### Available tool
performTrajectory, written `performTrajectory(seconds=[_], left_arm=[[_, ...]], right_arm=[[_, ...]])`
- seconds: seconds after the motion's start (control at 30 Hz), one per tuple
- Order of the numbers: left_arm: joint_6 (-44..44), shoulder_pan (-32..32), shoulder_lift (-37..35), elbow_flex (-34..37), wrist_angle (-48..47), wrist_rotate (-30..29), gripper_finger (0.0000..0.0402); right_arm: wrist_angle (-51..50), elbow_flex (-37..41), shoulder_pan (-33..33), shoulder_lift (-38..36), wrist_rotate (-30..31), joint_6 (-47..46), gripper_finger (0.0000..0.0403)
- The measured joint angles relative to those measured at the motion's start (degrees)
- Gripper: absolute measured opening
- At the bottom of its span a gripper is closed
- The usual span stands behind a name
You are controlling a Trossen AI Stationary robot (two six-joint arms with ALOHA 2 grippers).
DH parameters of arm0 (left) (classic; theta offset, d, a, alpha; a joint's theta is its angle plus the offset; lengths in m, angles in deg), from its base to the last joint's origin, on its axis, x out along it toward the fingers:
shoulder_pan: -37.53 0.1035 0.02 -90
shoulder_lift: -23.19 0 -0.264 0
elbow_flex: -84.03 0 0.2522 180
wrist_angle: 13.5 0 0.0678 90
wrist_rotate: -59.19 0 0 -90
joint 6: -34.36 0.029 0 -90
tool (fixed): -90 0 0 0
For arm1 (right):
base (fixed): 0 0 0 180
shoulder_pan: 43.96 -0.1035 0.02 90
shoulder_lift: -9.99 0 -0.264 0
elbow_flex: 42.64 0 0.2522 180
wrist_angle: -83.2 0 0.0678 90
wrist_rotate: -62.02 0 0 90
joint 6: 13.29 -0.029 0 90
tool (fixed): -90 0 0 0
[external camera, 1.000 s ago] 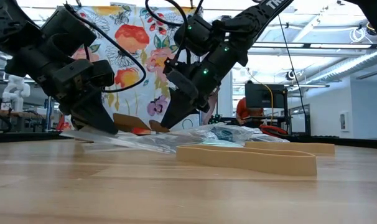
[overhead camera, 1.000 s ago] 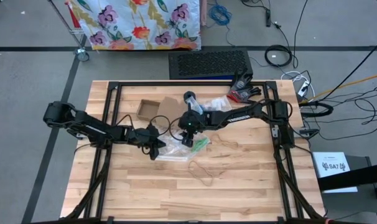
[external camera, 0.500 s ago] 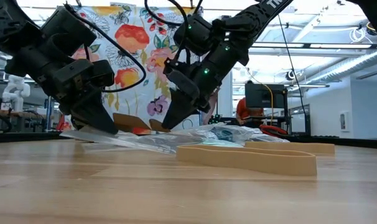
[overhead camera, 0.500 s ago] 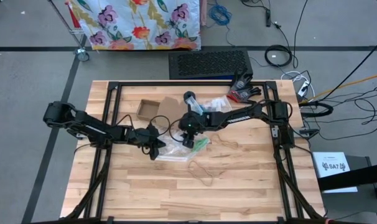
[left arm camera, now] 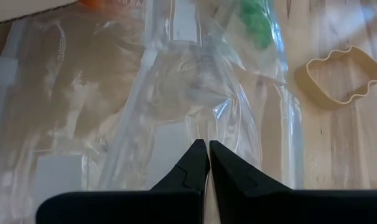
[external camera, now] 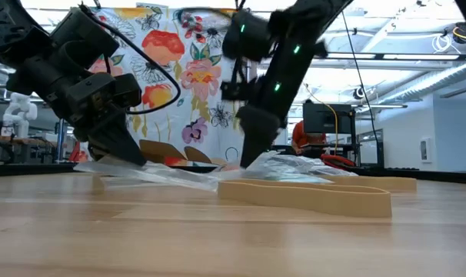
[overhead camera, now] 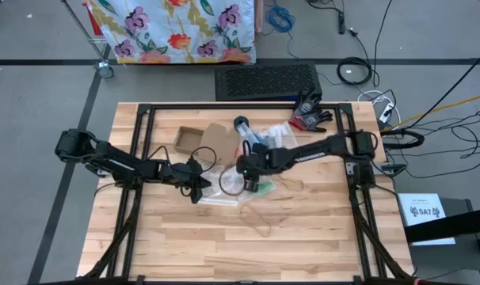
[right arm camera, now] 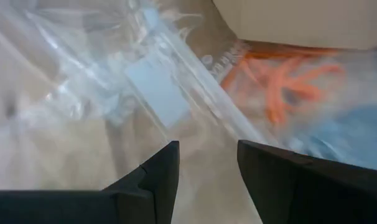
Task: Sort rubber bands
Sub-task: Open the transparent zip bag
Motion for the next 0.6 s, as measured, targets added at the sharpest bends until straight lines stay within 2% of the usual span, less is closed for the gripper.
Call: performTrajectory(seconds=[0.13, 0.3, 0.43, 0.6], left_arm=[[0.0, 0.0, 0.0, 0.0, 0.5, 0.0, 0.0021], [0.7, 0.0, 0.0, 0.0, 1.0, -0.5, 0.0021], [0.5, 0.3, 0.0, 0.0, 1.8, -5.3, 0.0021], [1.6, 0.0, 0.0, 0.0, 2.7, -5.0, 0.0020]], right_arm=[[-5.0, 0.0, -4.8, -4.1, 9.0, -2.4, 0.0153], [-1.5, 6.3, -11.7, -9.8, 16.6, -4.6, 0.0153], [14.0, 15.7, -14.7, -12.0, 17.1, -7.5, 0.0153], [41.1, 23.5, -14.6, -11.5, 14.8, -8.3, 0.0153]])
